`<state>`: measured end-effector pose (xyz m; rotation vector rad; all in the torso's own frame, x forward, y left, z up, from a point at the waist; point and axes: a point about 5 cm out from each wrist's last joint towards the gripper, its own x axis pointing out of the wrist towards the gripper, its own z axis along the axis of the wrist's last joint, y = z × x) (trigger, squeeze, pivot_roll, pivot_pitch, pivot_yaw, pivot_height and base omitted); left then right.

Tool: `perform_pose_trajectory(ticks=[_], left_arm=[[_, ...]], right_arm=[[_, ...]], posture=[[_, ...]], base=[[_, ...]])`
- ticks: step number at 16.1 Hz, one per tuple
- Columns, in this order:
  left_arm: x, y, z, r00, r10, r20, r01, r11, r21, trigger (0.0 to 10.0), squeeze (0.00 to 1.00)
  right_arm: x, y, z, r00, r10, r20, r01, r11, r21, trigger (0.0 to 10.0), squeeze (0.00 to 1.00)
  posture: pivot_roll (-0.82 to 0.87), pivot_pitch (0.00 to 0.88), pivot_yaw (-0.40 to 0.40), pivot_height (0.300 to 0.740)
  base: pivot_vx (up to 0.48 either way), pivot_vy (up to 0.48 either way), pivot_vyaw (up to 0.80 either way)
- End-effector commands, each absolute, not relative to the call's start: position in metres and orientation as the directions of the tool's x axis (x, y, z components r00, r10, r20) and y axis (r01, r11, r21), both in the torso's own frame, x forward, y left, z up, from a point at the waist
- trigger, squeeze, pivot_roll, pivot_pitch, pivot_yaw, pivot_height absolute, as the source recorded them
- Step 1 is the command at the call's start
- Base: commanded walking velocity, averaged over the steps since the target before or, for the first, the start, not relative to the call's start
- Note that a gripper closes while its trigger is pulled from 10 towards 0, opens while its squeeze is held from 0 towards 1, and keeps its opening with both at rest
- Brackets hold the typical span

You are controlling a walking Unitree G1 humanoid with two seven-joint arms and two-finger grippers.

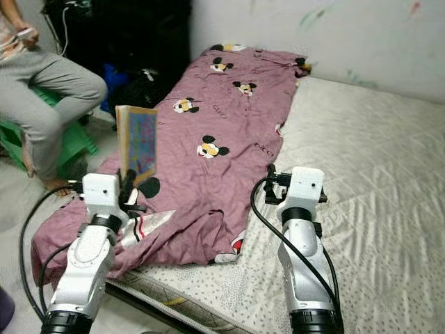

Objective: Clean up the room

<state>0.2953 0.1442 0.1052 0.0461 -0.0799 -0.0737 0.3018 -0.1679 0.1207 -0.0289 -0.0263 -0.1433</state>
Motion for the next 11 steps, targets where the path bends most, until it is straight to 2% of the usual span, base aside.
perform_pose_trajectory(ticks=[1, 9, 11], left_arm=[[0.296, 0.138, 0.118, 0.986, -0.104, 0.13, 0.1, 0.994, 0.043, 10.0, 0.0], [0.291, 0.127, 0.111, 0.988, -0.123, 0.098, 0.122, 0.992, 0.013, 10.0, 0.0], [0.293, 0.126, 0.113, 0.987, -0.129, 0.1, 0.127, 0.992, 0.023, 10.0, 0.0]], right_arm=[[0.304, -0.173, 0.125, 0.987, -0.156, 0.034, 0.157, 0.986, -0.058, 10.0, 0.0], [0.308, -0.172, 0.117, 0.984, -0.177, -0.025, 0.176, 0.984, -0.016, 10.0, 0.0], [0.31, -0.173, 0.115, 0.981, -0.188, -0.053, 0.188, 0.982, 0.013, 10.0, 0.0]], posture=[[-0.12, 0.013, -0.001, 0.74], [-0.12, 0.009, 0.001, 0.74], [-0.12, 0.01, -0.004, 0.74]], base=[[0.0, 0.0, 0.0], [0.0, 0.0, 0.0], [0.0, 0.0, -0.8]])
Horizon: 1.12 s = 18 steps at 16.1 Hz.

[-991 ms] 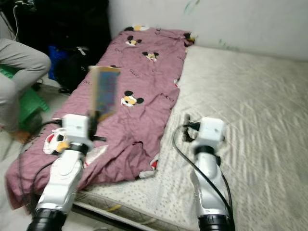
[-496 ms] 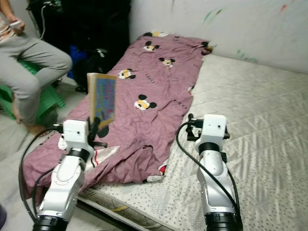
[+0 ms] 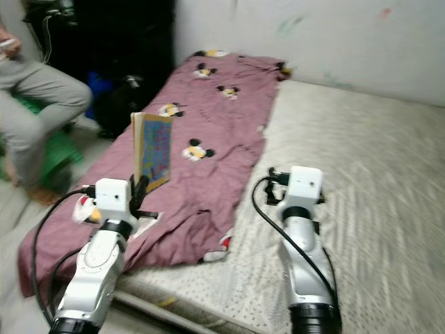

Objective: Clean up the room

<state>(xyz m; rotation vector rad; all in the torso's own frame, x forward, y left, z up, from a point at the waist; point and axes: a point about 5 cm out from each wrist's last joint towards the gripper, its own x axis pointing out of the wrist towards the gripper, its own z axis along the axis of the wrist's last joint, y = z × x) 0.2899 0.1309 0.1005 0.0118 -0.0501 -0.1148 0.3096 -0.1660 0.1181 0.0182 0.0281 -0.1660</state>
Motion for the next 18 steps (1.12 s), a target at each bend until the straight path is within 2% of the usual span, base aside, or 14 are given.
perform_pose_trajectory(ticks=[1, 15, 18], left_arm=[[0.293, 0.126, 0.113, 0.987, -0.129, 0.1, 0.127, 0.992, 0.024, 10.0, 0.0], [0.295, 0.113, 0.113, 0.98, -0.174, 0.096, 0.173, 0.985, 0.023, 10.0, 0.0], [0.296, 0.113, 0.113, 0.98, -0.175, 0.095, 0.174, 0.984, 0.022, 10.0, 0.0]], right_arm=[[0.31, -0.173, 0.115, 0.981, -0.188, -0.05, 0.189, 0.982, 0.007, 10.0, 0.0], [0.311, -0.173, 0.118, 0.981, -0.189, -0.033, 0.189, 0.982, -0.016, 10.0, 0.0], [0.313, -0.172, 0.12, 0.983, -0.184, -0.024, 0.184, 0.983, -0.017, 10.0, 0.0]], posture=[[-0.12, 0.01, -0.004, 0.74], [-0.13, 0.023, -0.008, 0.74], [-0.13, 0.023, -0.008, 0.74]], base=[[0.0, 0.0, -0.8], [0.0, 0.0, -0.8], [0.0, -0.299, -0.71]])
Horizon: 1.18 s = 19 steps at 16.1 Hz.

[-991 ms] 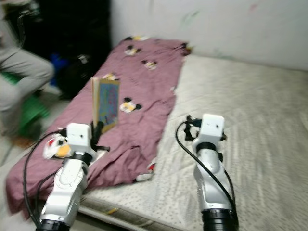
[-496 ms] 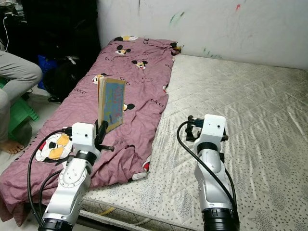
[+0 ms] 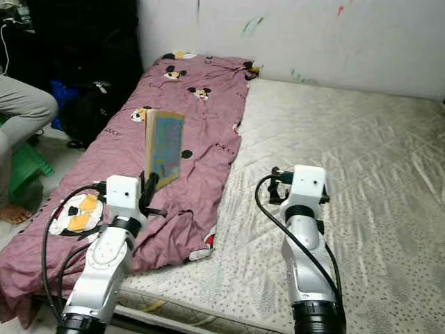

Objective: Clean up the room

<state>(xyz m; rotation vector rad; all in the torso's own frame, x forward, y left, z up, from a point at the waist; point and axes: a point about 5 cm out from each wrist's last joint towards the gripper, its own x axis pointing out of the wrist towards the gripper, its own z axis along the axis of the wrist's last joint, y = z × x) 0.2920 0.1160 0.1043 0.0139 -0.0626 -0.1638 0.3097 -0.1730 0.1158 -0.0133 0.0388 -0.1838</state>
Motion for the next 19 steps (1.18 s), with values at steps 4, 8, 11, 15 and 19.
perform_pose_trajectory(ticks=[4, 8, 11, 15, 19], left_arm=[[0.2956, 0.114, 0.1126, 0.982, -0.164, 0.098, 0.164, 0.986, 0.002, 10.0, 0.0], [0.2964, 0.1141, 0.1131, 0.982, -0.161, 0.1, 0.163, 0.987, -0.005, 10.0, 0.0], [0.2965, 0.1131, 0.1139, 0.981, -0.165, 0.104, 0.166, 0.986, -0.001, 10.0, 0.0], [0.2969, 0.1116, 0.1132, 0.985, -0.147, 0.091, 0.151, 0.988, -0.035, 10.0, 0.0], [0.297, 0.1113, 0.1132, 0.985, -0.148, 0.088, 0.152, 0.988, -0.035, 10.0, 0.0]], right_arm=[[0.3131, -0.1721, 0.1211, 0.983, -0.183, -0.018, 0.183, 0.983, -0.017, 10.0, 0.0], [0.3132, -0.1715, 0.12, 0.982, -0.186, -0.03, 0.186, 0.982, -0.015, 10.0, 0.0], [0.3133, -0.1719, 0.1207, 0.982, -0.186, -0.023, 0.186, 0.982, -0.019, 10.0, 0.0], [0.3136, -0.1713, 0.1205, 0.983, -0.181, -0.021, 0.18, 0.983, -0.022, 10.0, 0.0], [0.3141, -0.1707, 0.1209, 0.984, -0.178, -0.02, 0.177, 0.984, -0.022, 10.0, 0.0]], posture=[[-0.13, 0.023, -0.008, 0.74], [-0.13, 0.023, -0.007, 0.74], [-0.14, 0.026, -0.007, 0.74], [-0.14, 0.026, -0.007, 0.74], [-0.13, 0.029, -0.009, 0.74]], base=[[0.0, 0.0, 0.0], [0.0, 0.0, -0.52], [0.0, 0.0, -0.8], [0.0, 0.0, -0.2], [0.0, 0.0, 0.0]])
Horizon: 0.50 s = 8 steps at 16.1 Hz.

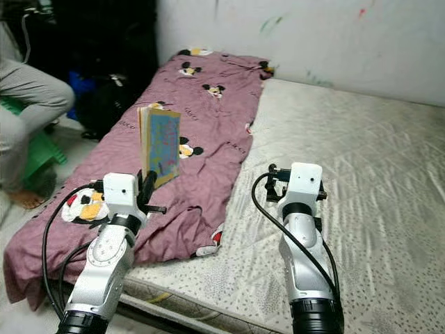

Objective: Clean up the room

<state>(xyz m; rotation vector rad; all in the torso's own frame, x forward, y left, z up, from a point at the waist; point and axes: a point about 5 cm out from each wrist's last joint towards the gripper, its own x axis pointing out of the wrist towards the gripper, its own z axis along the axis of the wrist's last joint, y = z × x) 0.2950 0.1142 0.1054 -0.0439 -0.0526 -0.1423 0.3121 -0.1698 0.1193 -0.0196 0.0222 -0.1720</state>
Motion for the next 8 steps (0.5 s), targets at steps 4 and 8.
perform_pose_trajectory(ticks=[4, 8], left_arm=[[0.2981, 0.1103, 0.1132, 0.985, -0.154, 0.083, 0.157, 0.987, -0.035, 10.0, 0.0], [0.2984, 0.1093, 0.1134, 0.984, -0.159, 0.082, 0.163, 0.986, -0.041, 10.0, 0.0]], right_arm=[[0.315, -0.1707, 0.1222, 0.984, -0.176, -0.013, 0.176, 0.984, -0.018, 10.0, 0.0], [0.315, -0.1716, 0.122, 0.984, -0.175, -0.013, 0.175, 0.984, -0.025, 10.0, 0.0]], posture=[[-0.13, 0.027, -0.008, 0.74], [-0.14, 0.024, -0.009, 0.74]], base=[[-0.133, 0.0, 0.0], [-0.253, 0.0, 0.0]])
